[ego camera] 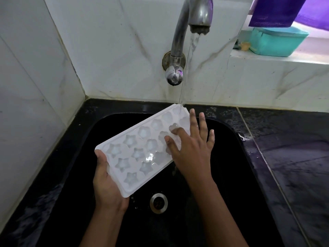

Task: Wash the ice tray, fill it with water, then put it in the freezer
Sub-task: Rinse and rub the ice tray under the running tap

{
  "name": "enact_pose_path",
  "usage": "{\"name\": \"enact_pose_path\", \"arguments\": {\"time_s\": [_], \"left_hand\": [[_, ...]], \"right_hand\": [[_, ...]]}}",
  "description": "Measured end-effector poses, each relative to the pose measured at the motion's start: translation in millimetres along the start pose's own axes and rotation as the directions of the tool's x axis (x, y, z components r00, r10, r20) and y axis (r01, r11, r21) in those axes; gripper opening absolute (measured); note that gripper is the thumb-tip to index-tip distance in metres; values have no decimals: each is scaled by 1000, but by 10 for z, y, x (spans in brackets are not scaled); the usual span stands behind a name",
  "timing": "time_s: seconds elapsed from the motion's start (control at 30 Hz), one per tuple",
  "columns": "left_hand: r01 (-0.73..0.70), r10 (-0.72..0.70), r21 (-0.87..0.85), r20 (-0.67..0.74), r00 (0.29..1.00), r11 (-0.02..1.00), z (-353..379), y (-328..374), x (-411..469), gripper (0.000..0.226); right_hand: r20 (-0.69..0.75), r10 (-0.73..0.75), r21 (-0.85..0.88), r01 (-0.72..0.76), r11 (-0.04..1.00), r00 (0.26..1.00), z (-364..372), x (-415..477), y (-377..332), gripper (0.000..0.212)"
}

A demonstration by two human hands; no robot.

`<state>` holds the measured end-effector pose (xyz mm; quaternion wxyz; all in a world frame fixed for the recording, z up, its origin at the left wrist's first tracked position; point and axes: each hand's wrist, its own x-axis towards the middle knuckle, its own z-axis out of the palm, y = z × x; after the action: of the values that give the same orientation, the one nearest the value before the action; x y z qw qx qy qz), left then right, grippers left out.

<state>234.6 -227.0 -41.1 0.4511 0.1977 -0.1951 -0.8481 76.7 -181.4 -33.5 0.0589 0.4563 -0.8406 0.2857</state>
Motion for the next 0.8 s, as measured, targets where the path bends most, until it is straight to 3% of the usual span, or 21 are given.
{"name": "enact_pose_path", "arguments": {"time_s": [0.13, 0.27, 0.4, 0.47, 0.53, 0.67, 0.8], "left_hand": [[-66, 70, 111, -33, 997, 992, 85, 6, -35, 66], [-93, 108, 136, -104, 989, 986, 34, 68, -29, 66], [-73, 89, 156, -102, 991, 985, 18, 57, -23, 72], [-94, 111, 157, -104, 988, 983, 26, 45, -23, 71], [-120, 138, 152, -115, 984, 981, 16, 52, -14, 69], [-122, 142, 139, -139, 980, 983, -11, 52, 3, 70], [-109, 122, 113, -123, 985, 988, 25, 52, -9, 68]], "right_hand": [[-2, -14, -69, 14, 998, 1000, -24, -19, -35, 46], [182, -87, 16, 85, 996, 980, -110, 16, -68, 46], [35, 8, 195, -15, 981, 999, -308, 106, 21, 20], [-29, 26, 165, -21, 986, 999, -375, 124, 51, 13], [28, 7, 130, -11, 992, 1000, -395, 129, 72, 9], [182, -41, 64, 30, 998, 982, -345, 102, 72, 22], [207, -67, 42, 60, 997, 976, -290, 73, 9, 36]]}}
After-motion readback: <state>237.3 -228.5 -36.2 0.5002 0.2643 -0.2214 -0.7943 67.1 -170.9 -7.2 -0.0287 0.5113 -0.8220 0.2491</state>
